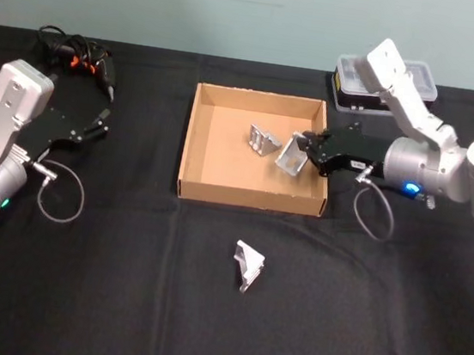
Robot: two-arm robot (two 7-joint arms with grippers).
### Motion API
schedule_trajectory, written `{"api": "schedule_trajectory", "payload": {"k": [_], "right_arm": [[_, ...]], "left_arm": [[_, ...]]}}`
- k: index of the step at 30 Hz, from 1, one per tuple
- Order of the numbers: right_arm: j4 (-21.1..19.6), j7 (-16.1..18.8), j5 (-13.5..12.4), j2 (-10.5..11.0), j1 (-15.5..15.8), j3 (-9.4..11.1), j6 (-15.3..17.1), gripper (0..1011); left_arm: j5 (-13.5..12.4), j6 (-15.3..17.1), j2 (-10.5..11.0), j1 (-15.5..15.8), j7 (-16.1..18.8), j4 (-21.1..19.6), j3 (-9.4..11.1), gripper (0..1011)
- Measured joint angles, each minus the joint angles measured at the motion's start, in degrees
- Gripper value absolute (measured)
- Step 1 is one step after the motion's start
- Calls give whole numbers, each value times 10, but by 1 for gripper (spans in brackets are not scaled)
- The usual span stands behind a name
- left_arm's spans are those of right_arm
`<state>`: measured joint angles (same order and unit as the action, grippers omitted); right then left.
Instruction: Use one hand to pick up the angle iron from the table and place it into the box.
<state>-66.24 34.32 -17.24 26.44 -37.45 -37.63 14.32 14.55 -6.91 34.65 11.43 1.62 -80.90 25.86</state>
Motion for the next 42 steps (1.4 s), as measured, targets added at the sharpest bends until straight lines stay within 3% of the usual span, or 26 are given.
{"api": "schedule_trajectory", "payload": {"k": [11,21,42], "right_arm": [[53,-3,27,-36,-11,-2,-12,79],[55,-3,29,-37,-11,-1,-14,87],[53,-2,27,-36,-11,-2,-13,717]], "left_arm": [[0,0,0,0,0,0,0,1011],[0,0,0,0,0,0,0,1011],[0,0,0,0,0,0,0,1011]]}}
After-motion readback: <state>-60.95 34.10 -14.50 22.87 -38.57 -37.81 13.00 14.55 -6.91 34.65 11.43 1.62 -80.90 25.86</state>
